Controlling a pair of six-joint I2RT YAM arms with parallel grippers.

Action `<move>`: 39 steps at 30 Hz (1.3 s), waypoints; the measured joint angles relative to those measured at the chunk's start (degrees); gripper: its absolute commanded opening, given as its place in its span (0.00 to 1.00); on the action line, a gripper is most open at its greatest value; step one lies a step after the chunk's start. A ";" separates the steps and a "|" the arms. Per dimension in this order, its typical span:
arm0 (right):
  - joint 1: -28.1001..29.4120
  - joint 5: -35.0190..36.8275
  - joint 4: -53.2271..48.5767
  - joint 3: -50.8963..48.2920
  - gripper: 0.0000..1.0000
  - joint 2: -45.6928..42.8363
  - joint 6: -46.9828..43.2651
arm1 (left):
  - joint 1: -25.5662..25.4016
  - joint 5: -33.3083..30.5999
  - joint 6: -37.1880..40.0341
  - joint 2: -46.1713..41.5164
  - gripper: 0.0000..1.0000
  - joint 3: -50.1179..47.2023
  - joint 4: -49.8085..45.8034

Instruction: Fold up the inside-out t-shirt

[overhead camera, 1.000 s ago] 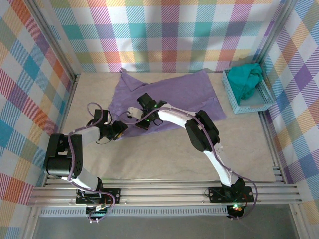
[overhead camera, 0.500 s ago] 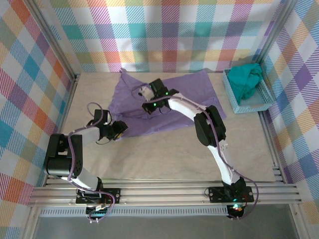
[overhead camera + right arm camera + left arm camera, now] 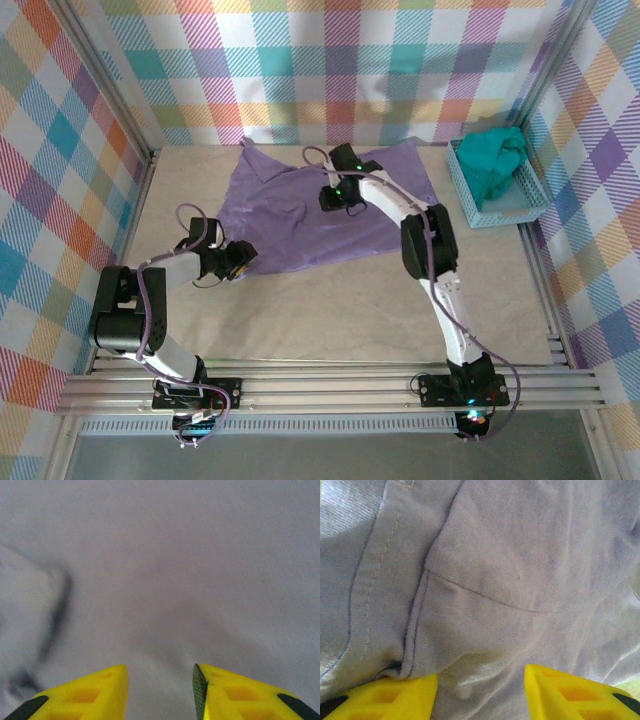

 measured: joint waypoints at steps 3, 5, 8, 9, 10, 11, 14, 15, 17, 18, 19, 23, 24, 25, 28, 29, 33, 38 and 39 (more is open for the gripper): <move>-2.38 1.36 1.86 -15.67 0.46 -12.44 -0.61 | 0.00 -0.37 -0.02 -0.07 0.52 1.03 -1.90; -4.68 1.81 3.17 -23.32 0.48 -20.09 -1.18 | -0.02 -1.68 0.02 -0.74 0.53 1.62 -3.87; -10.69 1.95 4.04 -30.32 0.48 -28.00 -1.77 | -0.13 -5.05 0.17 -3.87 0.53 1.92 -7.50; -13.16 2.14 4.39 -31.50 0.48 -28.98 -1.88 | -0.35 -6.25 0.20 -5.22 0.54 2.23 -8.59; -15.32 2.34 4.72 -32.26 0.48 -29.16 -1.88 | -0.70 -7.10 0.20 -6.36 0.54 2.80 -9.20; -17.29 2.75 5.03 -32.79 0.48 -28.76 -1.86 | -1.07 -7.72 0.20 -6.91 0.54 3.48 -9.42; -22.10 4.11 5.01 -33.33 0.47 -25.55 -1.84 | -3.15 -8.22 0.17 -5.99 0.53 7.61 -9.88; -23.02 4.57 5.01 -33.31 0.47 -23.93 -1.84 | -4.20 -8.02 0.20 -4.63 0.53 9.44 -9.68; -24.00 5.25 4.28 -33.14 0.46 -21.18 -1.79 | -5.55 -7.34 0.15 -1.51 0.53 12.09 -8.48; -24.28 5.57 3.58 -32.89 0.45 -19.74 -1.70 | -5.97 -6.93 0.15 0.11 0.53 12.94 -7.89; -24.46 5.97 2.86 -32.70 0.44 -18.49 -1.66 | -6.29 -6.49 0.13 1.84 0.52 13.38 -7.15; -24.63 7.48 0.85 -31.39 0.42 -17.81 -1.53 | -6.49 -6.16 0.13 7.23 0.52 13.22 -6.84; -24.63 7.96 0.37 -31.95 0.40 -17.81 -1.42 | -6.49 -6.19 0.15 7.82 0.52 12.68 -6.71; -24.63 8.28 -0.02 -32.39 0.38 -18.16 -1.20 | -6.49 -6.16 0.15 8.02 0.52 11.72 -6.14; -24.61 9.16 -1.18 -35.60 0.35 -20.44 0.85 | -6.49 -6.29 0.20 5.64 0.52 8.11 -3.32; -24.57 9.22 -1.53 -37.38 0.34 -21.59 1.66 | -6.49 -6.34 0.20 4.46 0.52 6.36 -2.47; -23.04 9.90 -3.28 -48.85 0.33 -29.99 6.45 | -6.49 -6.36 0.09 -3.54 0.52 -2.56 -1.01; -19.37 10.84 -5.18 -63.52 0.37 -43.06 11.82 | -6.49 -6.86 -0.79 -14.08 0.53 -9.20 -6.69; -17.77 11.06 -5.35 -65.26 0.39 -46.16 12.13 | -6.49 -7.34 -1.09 -16.31 0.53 -9.35 -9.35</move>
